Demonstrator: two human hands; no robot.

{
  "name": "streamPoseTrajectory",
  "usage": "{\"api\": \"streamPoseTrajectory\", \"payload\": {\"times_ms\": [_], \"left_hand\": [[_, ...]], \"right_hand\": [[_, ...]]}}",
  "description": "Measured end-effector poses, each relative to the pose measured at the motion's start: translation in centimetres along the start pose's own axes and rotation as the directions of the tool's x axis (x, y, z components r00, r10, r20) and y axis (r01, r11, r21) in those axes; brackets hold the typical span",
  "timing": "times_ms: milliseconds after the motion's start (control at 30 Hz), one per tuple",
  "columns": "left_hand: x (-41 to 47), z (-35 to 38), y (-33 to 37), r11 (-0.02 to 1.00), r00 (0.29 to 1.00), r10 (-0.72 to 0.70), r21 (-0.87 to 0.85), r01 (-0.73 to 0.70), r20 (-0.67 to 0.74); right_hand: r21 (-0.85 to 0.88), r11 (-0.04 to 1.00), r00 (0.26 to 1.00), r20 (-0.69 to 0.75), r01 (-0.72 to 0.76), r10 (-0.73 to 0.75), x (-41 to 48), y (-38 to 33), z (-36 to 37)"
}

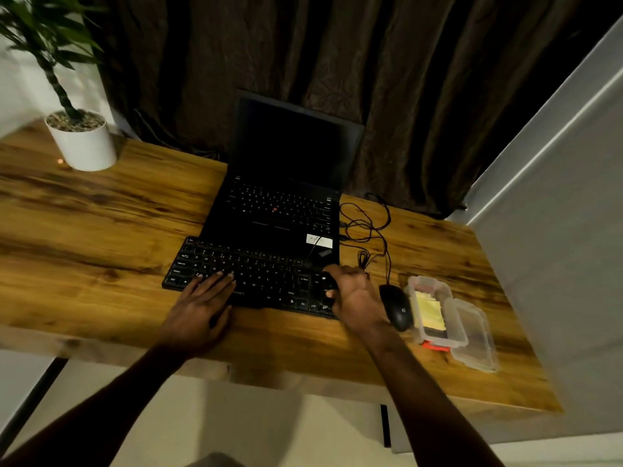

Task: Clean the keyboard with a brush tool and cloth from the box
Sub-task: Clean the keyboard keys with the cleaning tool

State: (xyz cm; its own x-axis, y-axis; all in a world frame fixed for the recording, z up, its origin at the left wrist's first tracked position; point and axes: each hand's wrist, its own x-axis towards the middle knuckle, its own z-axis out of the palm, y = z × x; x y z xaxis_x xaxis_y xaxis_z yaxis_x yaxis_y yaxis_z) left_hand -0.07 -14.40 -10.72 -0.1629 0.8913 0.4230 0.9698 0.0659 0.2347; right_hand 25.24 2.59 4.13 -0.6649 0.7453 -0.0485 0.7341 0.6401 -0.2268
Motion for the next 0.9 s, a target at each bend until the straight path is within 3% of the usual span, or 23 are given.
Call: {"api": "streamPoseTrajectory", "payload": {"times_ms": [200, 433, 633, 733, 900], "left_hand": [[0.0, -0.1, -0.1, 1.0, 1.0, 0.004, 0.014, -0.004, 0.011], [0.0, -0.1, 0.1, 1.0, 1.0, -0.01, 0.011, 0.01, 0.005], [0.0, 0.0, 0.2, 1.0, 1.0, -0.014, 0.011, 0.014, -0.008], [0.0, 0.0, 0.1, 1.0, 1.0, -0.011, 0.016, 0.012, -0.011], [0.0, 0.2, 0.0, 1.0, 1.0, -0.012, 0.025, 0.012, 0.002]], "right_hand": [[0.233, 0.972, 0.997, -0.076, 0.033, -0.015, -0.6, 0.0, 0.3], [0.103, 0.994, 0.998, -0.058, -0.033, 0.039, -1.7, 3.1, 0.0], [0.184, 0.982, 0.997, -0.069, 0.041, -0.029, -1.2, -0.5, 0.7], [0.224, 0.974, 0.997, -0.076, 0.022, -0.005, -1.6, 0.4, 0.3], [0.143, 0.988, 0.995, -0.073, -0.054, 0.065, -2.5, 3.9, -0.9]]}}
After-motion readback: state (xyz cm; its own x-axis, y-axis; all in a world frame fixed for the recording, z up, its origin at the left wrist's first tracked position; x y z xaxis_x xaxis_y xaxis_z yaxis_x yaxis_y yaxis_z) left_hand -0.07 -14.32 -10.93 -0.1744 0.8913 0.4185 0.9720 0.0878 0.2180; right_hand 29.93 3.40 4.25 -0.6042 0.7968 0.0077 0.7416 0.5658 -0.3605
